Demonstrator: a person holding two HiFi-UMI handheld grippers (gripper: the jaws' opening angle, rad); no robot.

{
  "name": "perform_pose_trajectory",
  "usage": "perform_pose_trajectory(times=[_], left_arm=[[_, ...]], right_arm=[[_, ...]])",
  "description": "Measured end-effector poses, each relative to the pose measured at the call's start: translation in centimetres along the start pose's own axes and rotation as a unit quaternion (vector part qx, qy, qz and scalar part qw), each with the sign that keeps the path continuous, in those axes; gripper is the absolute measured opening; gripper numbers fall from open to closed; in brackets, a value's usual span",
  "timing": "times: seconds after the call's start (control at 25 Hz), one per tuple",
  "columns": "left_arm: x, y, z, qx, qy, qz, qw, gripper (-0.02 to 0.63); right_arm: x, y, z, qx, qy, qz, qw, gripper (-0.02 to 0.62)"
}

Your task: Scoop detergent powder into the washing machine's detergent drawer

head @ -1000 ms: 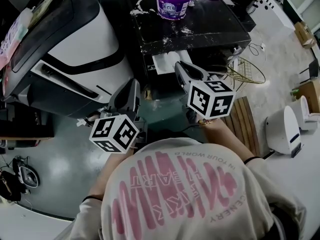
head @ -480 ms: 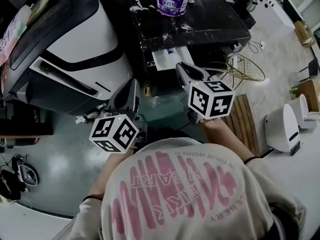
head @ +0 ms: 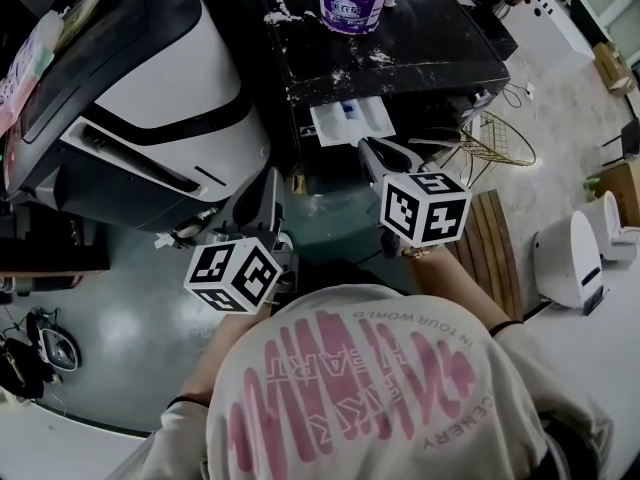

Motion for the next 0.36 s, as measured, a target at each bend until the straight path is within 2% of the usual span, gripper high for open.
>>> perform_pose_trajectory(times=[0.36], left_arm=[[0.82,0.11,-0.42,0.001,-0.002,-0.003,1.0000,0.002]], right_arm=[[0.80,0.04,0.67,0.002,-0.006,-0.003,1.000,0.008]])
Point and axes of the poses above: the fingertips, and each gripper's own axes: x forward along the fingers, z to its right, y out of its top, the point moved 8 cm from there along -x, backward along the fingers, and after that the axes turned 6 degrees about -y, right-handed, at the moved point
